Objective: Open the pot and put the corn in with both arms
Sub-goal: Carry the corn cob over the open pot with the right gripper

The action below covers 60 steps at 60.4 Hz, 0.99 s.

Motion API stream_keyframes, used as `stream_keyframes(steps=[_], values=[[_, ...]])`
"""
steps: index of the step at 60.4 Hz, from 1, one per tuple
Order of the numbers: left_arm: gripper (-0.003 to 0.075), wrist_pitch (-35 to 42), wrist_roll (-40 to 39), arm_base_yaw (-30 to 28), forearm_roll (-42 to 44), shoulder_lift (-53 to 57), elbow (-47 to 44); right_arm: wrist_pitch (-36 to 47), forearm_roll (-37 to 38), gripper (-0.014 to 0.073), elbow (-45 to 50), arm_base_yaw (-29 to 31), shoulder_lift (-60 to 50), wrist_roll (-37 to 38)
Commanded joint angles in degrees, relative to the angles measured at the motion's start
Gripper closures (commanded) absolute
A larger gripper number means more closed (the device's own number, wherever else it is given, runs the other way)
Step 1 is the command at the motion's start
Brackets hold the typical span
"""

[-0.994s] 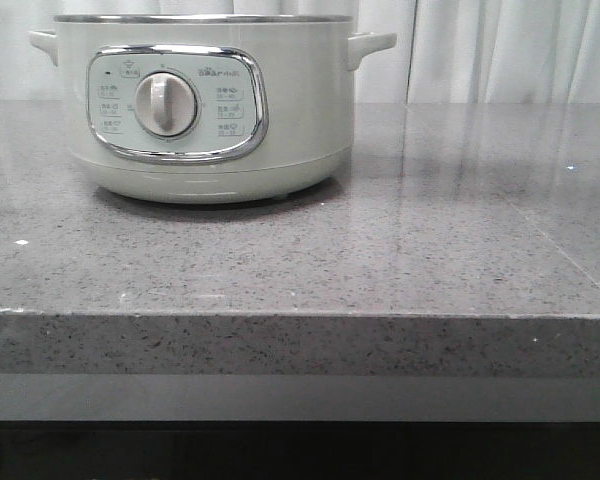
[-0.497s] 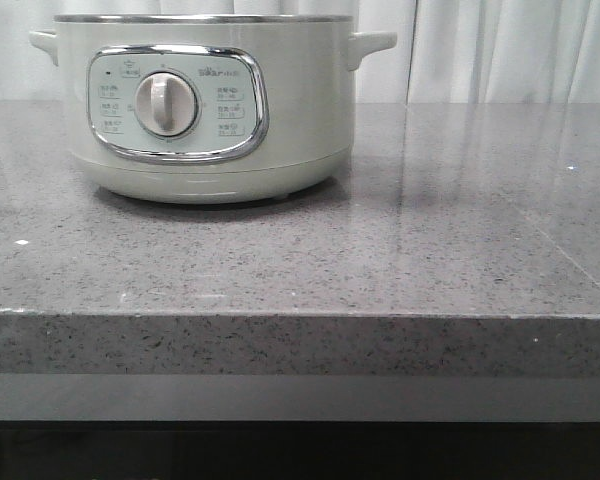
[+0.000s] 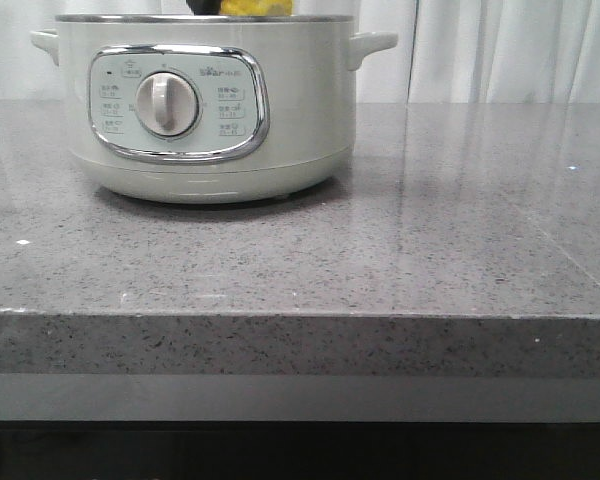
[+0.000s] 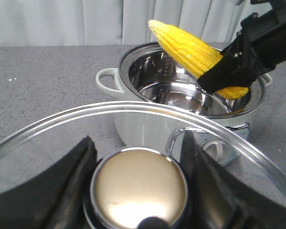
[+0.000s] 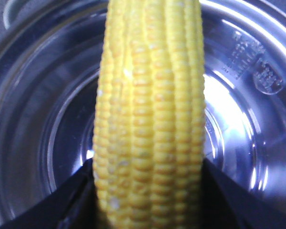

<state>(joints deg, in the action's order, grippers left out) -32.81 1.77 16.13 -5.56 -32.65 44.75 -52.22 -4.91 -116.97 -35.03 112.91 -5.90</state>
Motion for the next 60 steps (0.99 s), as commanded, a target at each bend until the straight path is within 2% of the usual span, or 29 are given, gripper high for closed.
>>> stream_keyframes(steps=[1,6,18,23,45,52,60], values=[[0.0499,8.40,-0.43,-0.03,-0.67,0.24,2.28,2.20,1.20,0.0334,-2.06,-0.01,-2.74,-0.70],[0.0499,8.40,-0.43,-0.03,-0.67,0.24,2.28,1.91,1.25,0.0318,-2.06,-0.01,-2.43,-0.70],[0.0499,8.48,-0.43,-0.03,-0.67,0.24,2.28,2.15,1.27,0.0117,-2.06,-0.01,-2.27,-0.70],[0.0499,8.48,-0.43,-0.03,-0.67,0.24,2.28,2.36,1.27,0.0065,-2.06,-0.01,-2.27,-0.65],[0.0499,8.48,-0.43,-0.03,-0.67,0.24,2.28,1.61,1.14,0.0063,0.06,0.05,-8.69,3.17],[0.0499,8.48,-0.43,-0.03,-0.67,0.24,2.28,5.94,0.38,0.0063,6.27,0.05,-14.01,3.17],[0.0499,8.48,-0.43,-0.03,-0.67,0.24,2.28,13.60,-0.80,0.0063,18.64,0.05,-22.94,3.17]])
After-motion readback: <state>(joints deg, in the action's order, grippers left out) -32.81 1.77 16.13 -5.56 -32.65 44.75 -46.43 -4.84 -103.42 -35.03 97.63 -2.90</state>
